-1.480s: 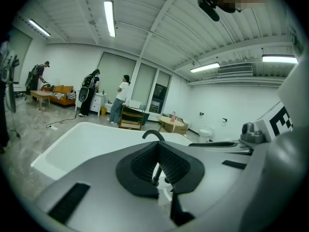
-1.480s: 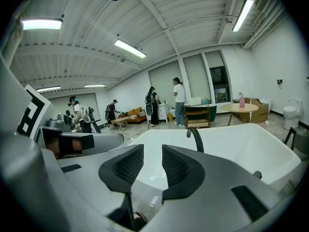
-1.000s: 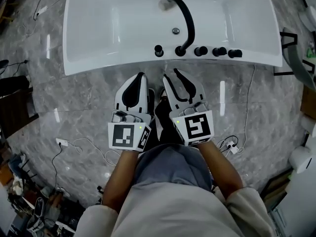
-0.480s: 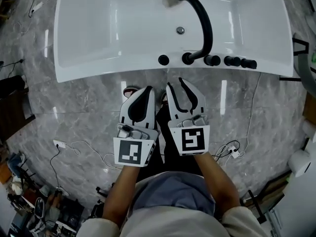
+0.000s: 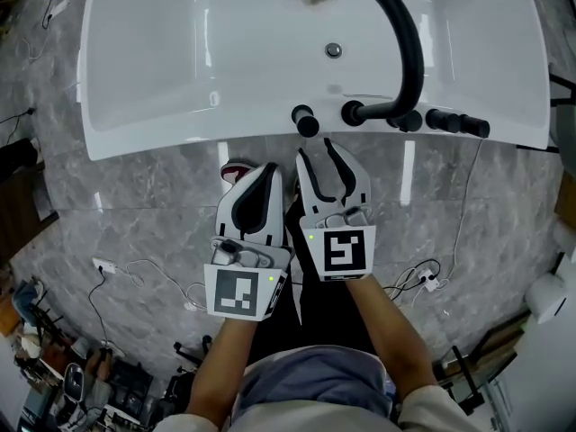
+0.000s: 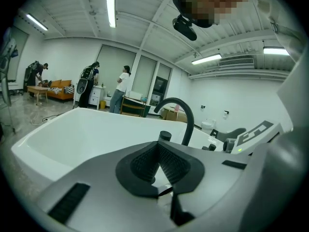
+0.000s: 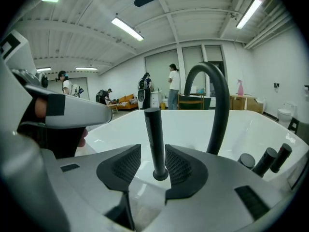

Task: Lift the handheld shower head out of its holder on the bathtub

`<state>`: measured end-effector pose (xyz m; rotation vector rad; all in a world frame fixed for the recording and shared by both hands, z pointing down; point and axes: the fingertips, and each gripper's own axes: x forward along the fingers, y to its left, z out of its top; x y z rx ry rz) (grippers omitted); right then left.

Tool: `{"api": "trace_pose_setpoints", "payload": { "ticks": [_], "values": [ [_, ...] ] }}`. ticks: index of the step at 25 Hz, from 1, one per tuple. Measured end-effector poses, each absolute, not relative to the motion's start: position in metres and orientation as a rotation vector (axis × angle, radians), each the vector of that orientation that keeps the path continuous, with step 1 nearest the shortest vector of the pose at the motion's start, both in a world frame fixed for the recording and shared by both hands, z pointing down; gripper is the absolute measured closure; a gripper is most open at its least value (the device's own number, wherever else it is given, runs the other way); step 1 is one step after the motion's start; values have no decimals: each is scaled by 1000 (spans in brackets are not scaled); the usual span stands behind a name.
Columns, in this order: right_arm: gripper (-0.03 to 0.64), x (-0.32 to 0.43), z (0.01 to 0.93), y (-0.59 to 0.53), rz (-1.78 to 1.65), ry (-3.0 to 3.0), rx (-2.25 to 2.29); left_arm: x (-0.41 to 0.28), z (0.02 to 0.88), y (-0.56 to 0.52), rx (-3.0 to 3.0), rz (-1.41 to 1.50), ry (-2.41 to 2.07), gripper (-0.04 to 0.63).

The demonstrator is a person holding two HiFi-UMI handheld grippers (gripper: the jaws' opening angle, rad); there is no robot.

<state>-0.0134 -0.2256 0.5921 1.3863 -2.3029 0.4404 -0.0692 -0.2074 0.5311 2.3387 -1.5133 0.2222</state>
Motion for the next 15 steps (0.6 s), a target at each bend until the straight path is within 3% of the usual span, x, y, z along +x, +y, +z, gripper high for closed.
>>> {"api": "trace_pose_setpoints", "payload": {
  "ticks": [15],
  "values": [
    [456, -20, 653, -251, 416, -2324, 1425, -71, 589, -229, 2324, 242, -1498, 592]
  ]
}}
